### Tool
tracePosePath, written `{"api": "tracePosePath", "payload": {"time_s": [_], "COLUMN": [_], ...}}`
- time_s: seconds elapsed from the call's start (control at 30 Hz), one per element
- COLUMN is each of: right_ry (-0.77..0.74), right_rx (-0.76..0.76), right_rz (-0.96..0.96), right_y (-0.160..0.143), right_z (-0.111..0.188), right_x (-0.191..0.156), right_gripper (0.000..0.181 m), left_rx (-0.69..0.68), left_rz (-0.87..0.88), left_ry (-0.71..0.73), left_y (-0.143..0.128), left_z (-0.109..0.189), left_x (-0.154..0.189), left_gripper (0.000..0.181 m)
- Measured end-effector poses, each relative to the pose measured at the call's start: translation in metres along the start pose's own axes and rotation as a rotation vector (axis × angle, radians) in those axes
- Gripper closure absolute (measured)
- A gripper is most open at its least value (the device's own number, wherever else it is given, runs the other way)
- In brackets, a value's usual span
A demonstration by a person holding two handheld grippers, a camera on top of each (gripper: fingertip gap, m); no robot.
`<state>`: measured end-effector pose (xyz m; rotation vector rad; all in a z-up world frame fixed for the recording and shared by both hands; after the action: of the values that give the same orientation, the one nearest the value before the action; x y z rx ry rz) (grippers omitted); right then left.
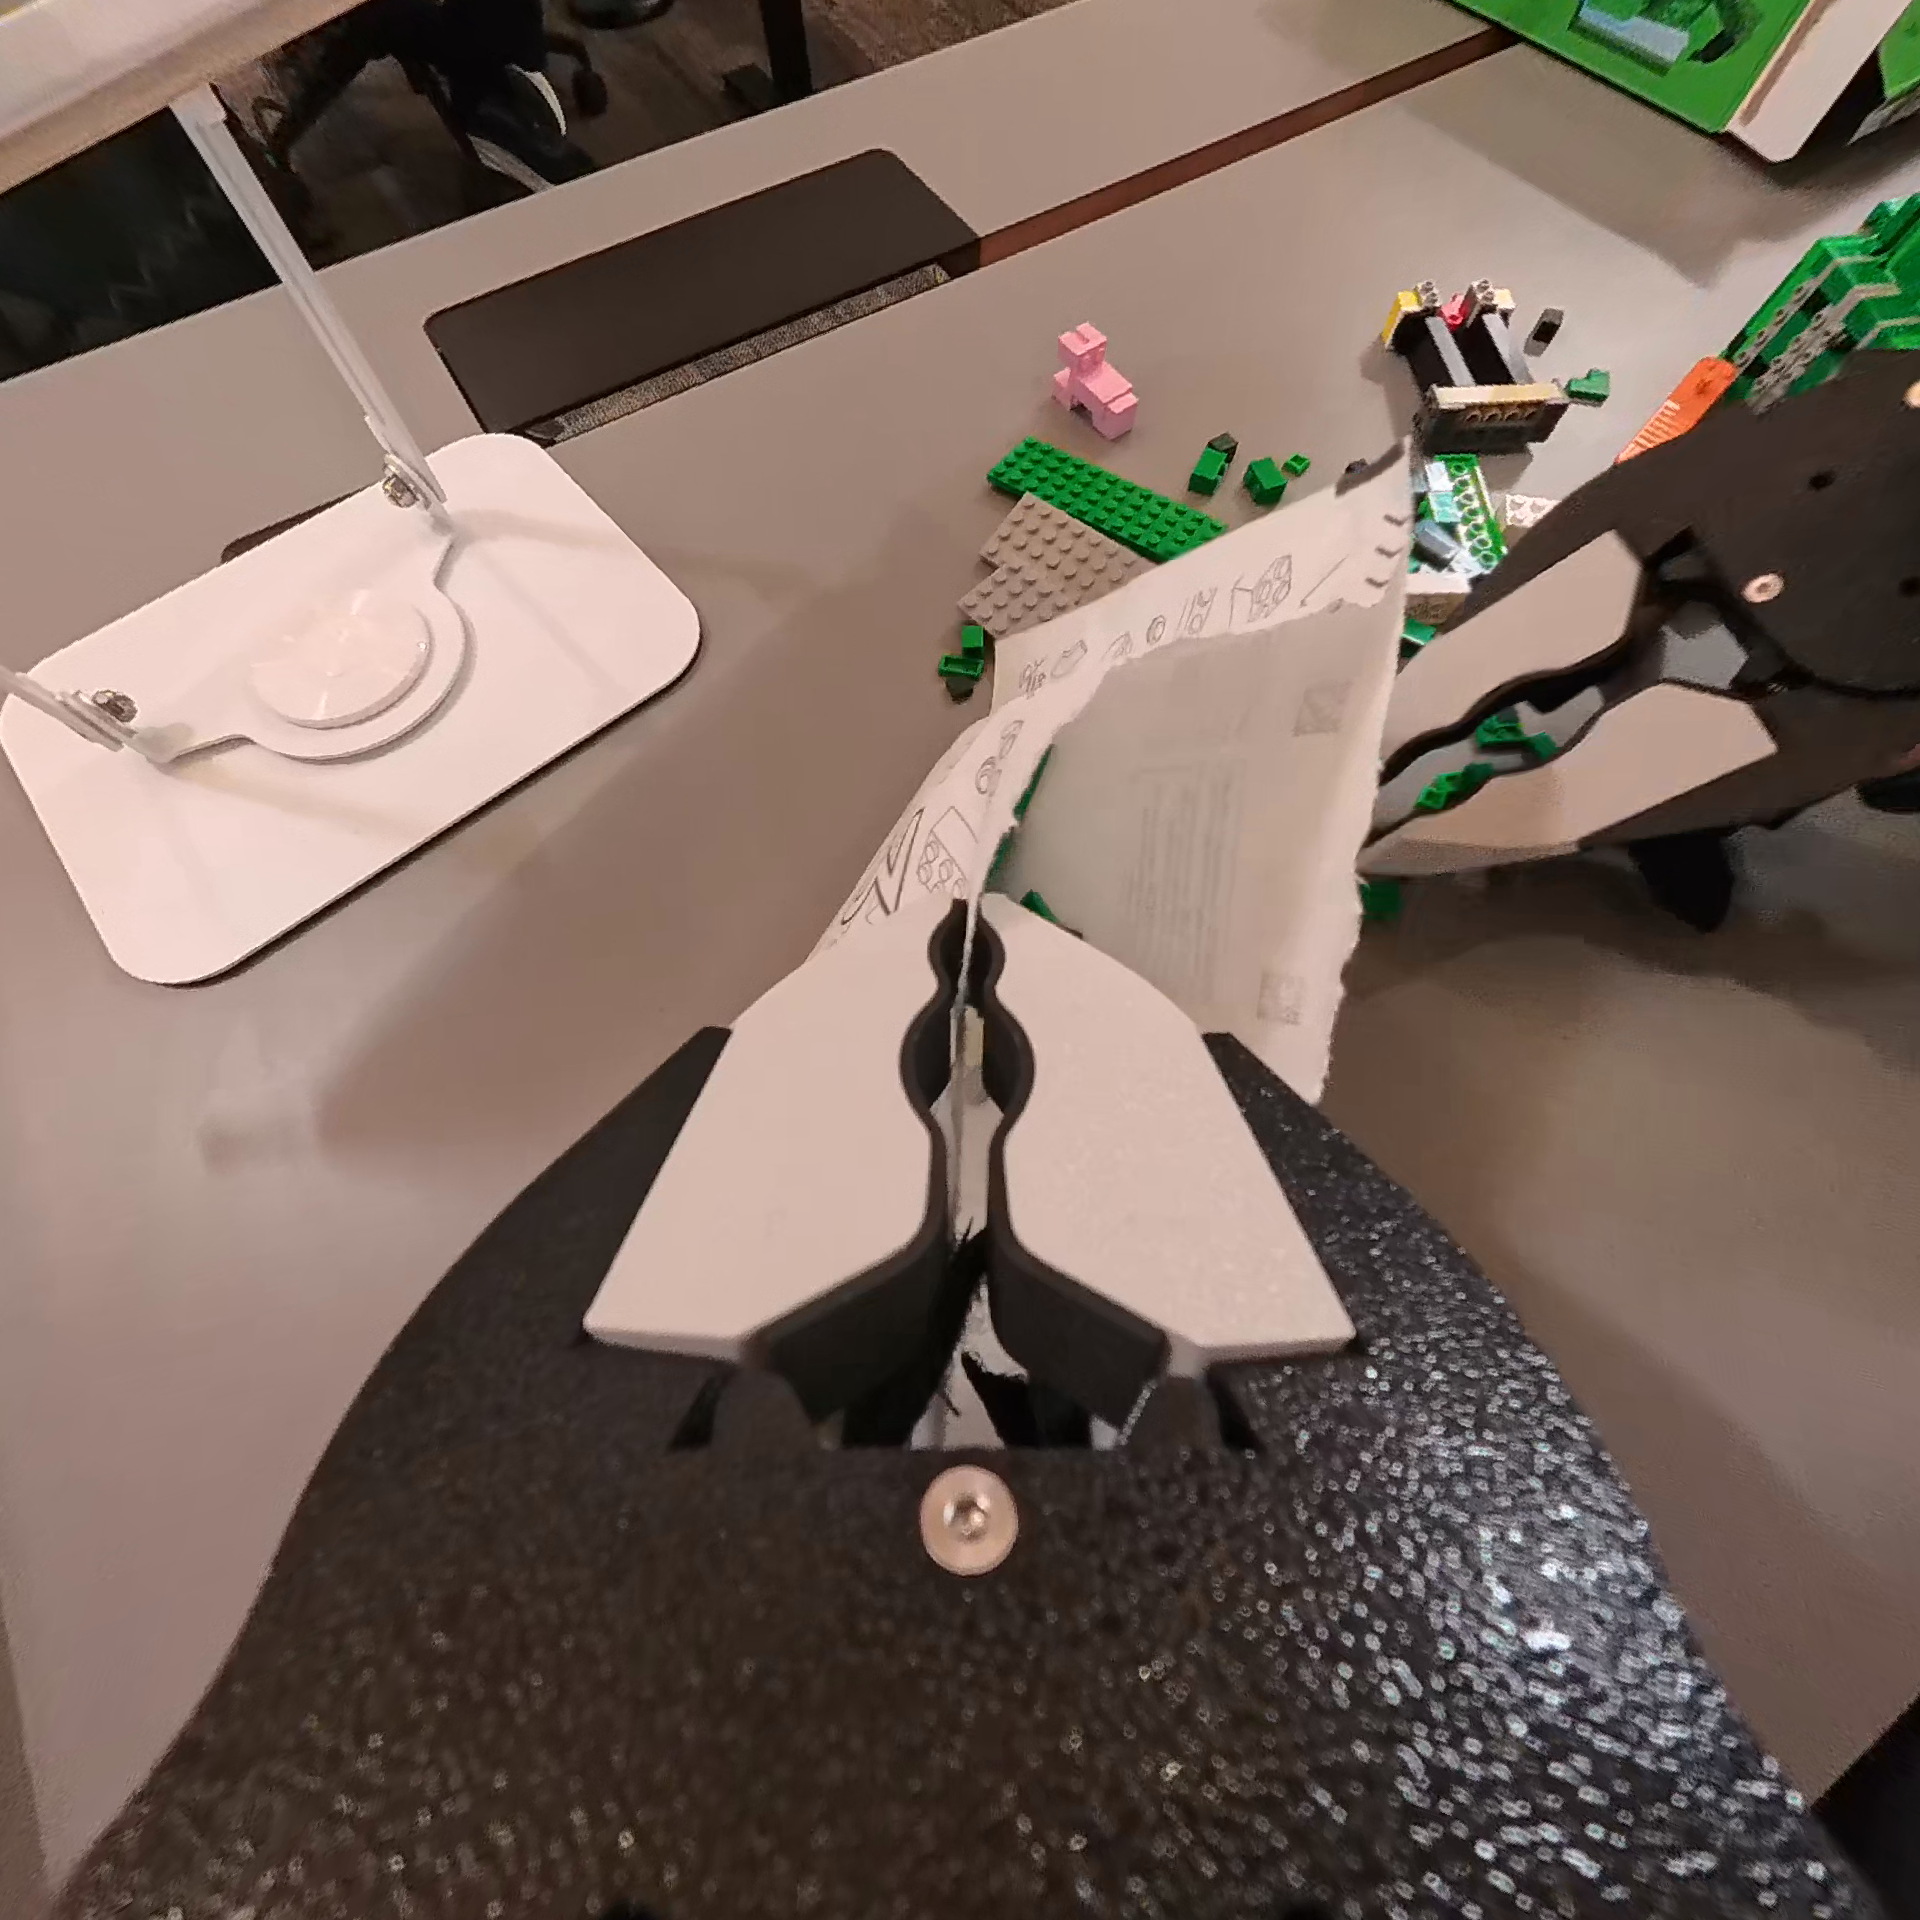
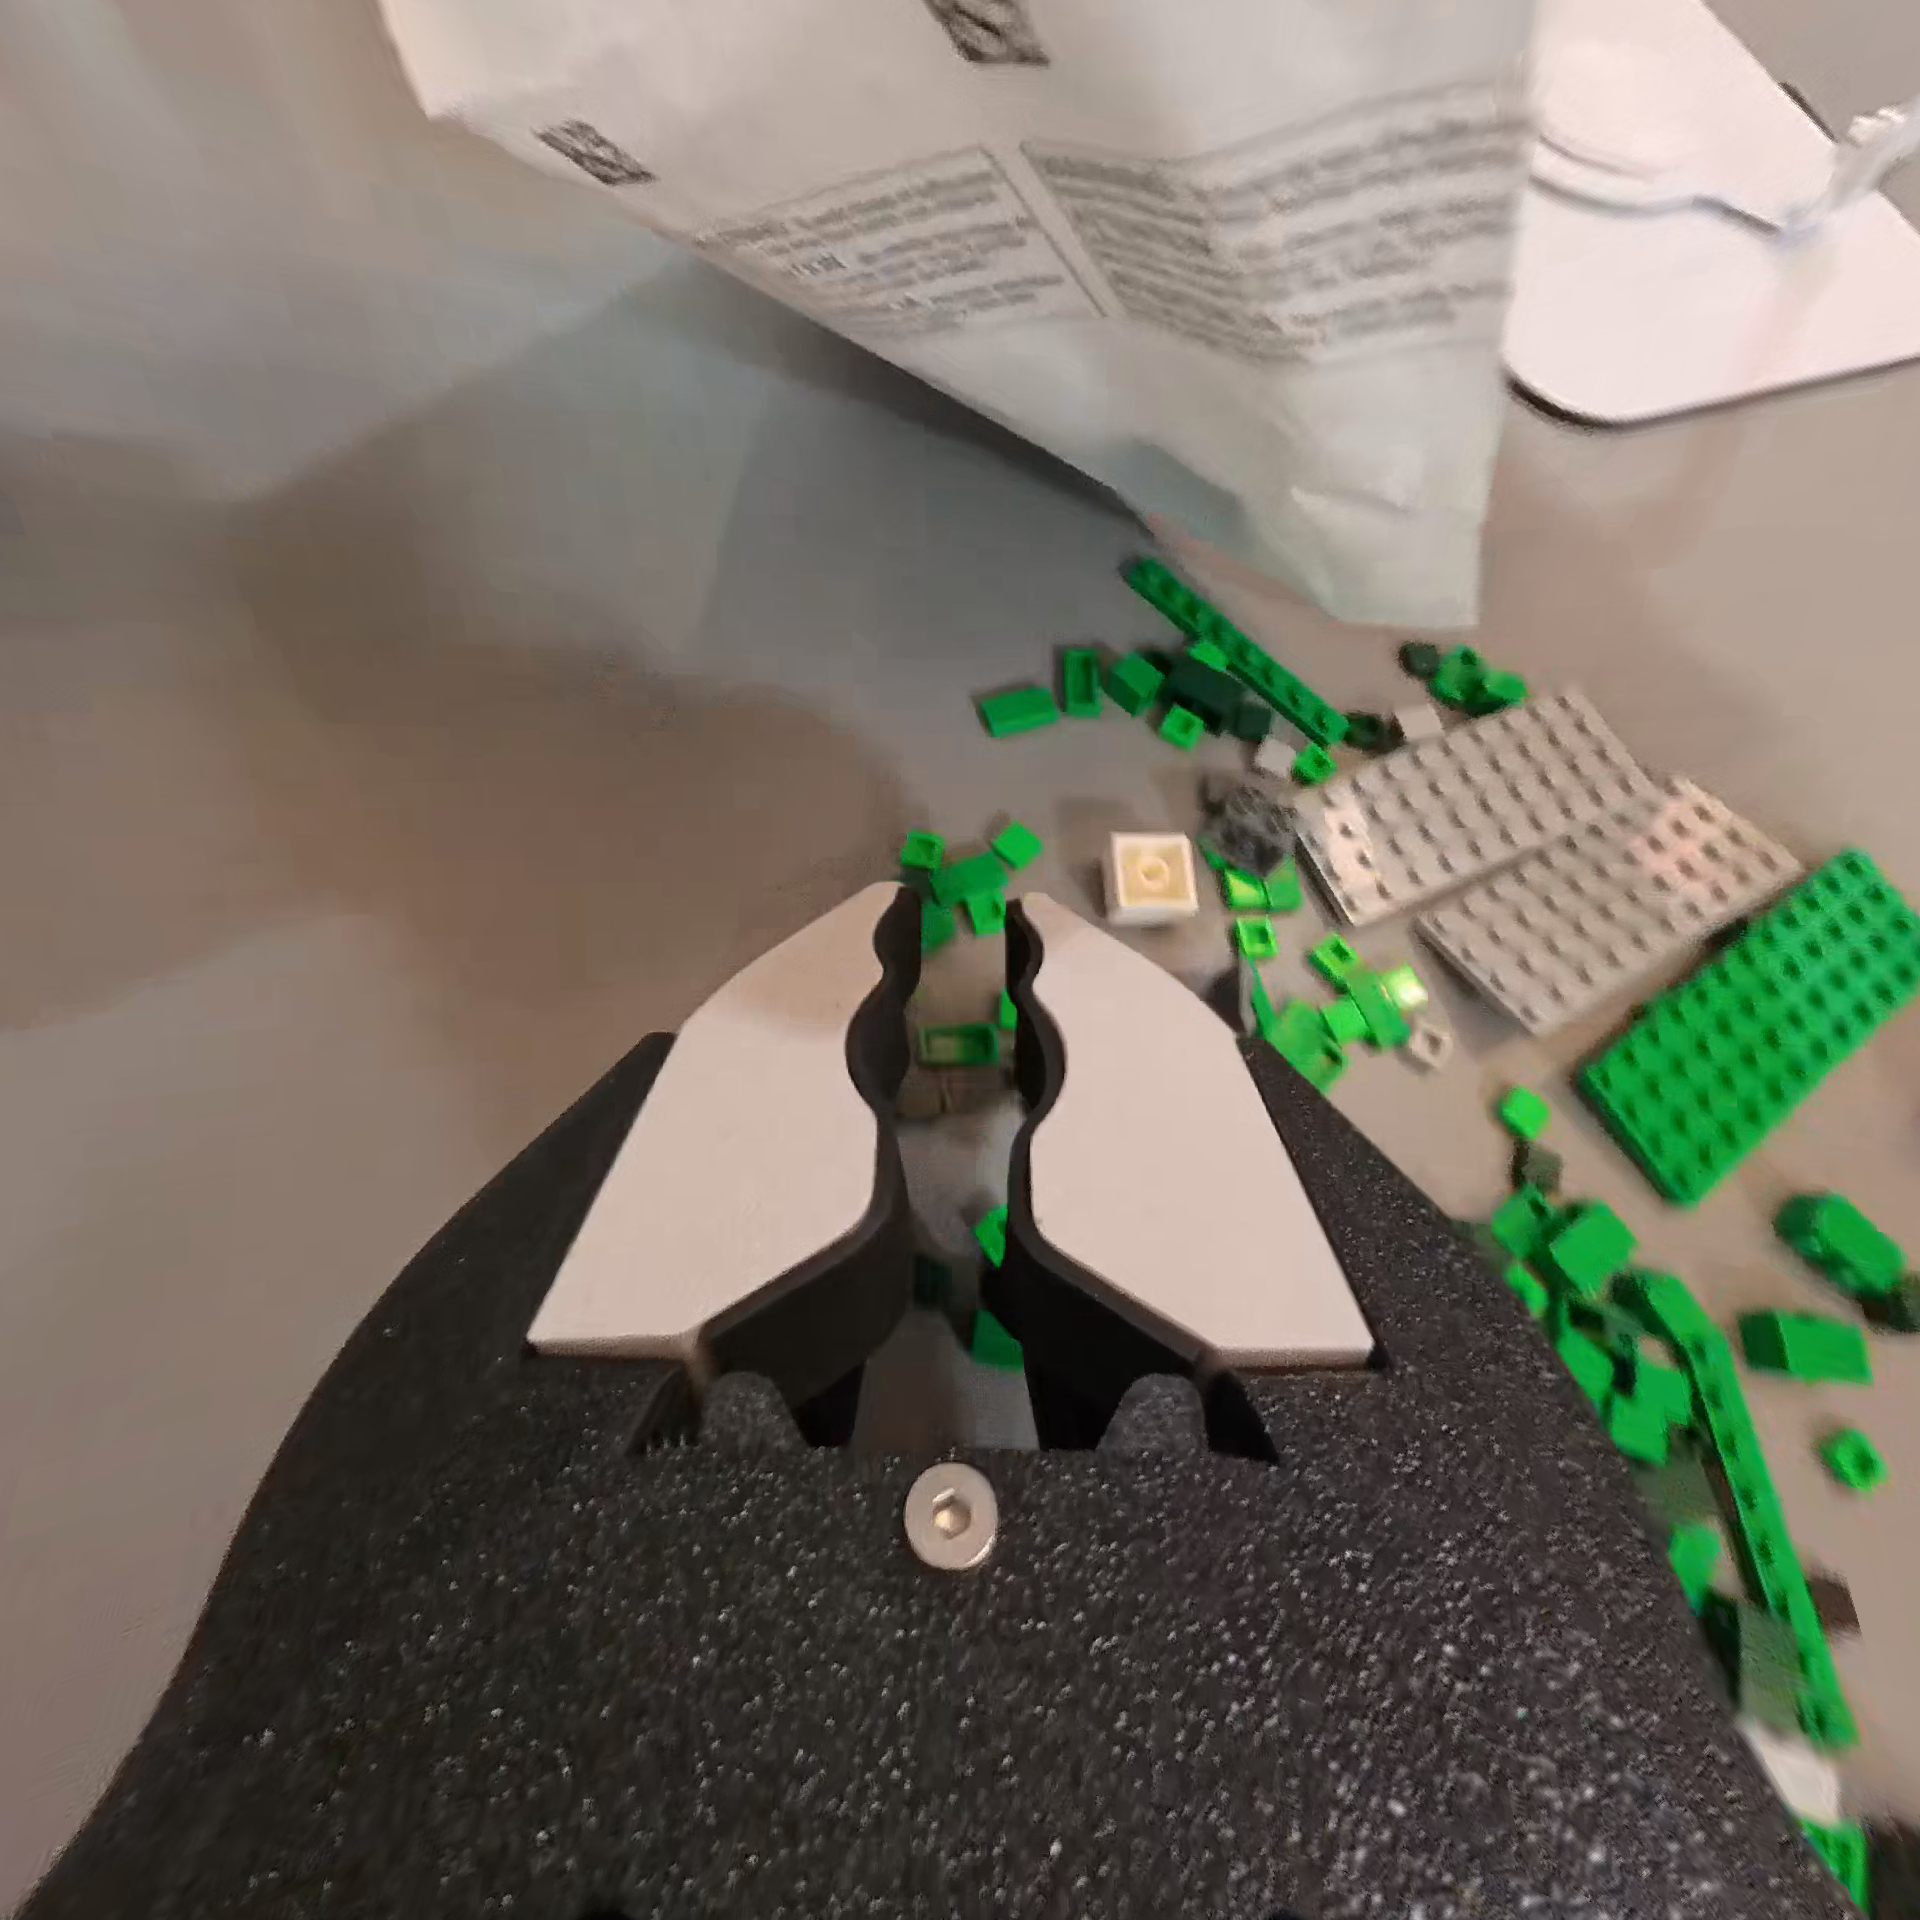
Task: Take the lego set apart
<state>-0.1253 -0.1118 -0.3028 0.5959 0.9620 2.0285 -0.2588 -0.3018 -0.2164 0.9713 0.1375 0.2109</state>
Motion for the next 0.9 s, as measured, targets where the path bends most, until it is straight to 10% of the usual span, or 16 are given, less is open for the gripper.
{"api": "tracePosePath", "payload": {"time_s": [0.6,0.9], "right_ry": [0.124,0.201], "right_rx": [-0.393,0.101], "right_rz": [0.182,0.217], "right_y": [0.027,0.109], "right_z": [-0.037,0.032], "right_x": [-0.006,-0.034], "right_gripper": [0.174,0.174], "left_rx": [0.014,0.013], "left_rz": [0.004,0.001], "left_ry": [-0.021,-0.011], "left_y": [0.001,0.001], "left_z": [0.003,0.003], "left_x": [0.0,0.001], "left_gripper": [0.181,0.181]}}
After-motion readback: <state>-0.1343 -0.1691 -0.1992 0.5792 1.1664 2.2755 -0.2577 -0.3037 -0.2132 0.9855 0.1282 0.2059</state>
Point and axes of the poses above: each gripper's, where its closed fingertips meet, z back along the fingers, y out of its top, x = y × z across the jaws, the point moved 9 cm from there along z, back along the fingers, and after that the axes turned 2 degrees about x, right-handed, at the moved point
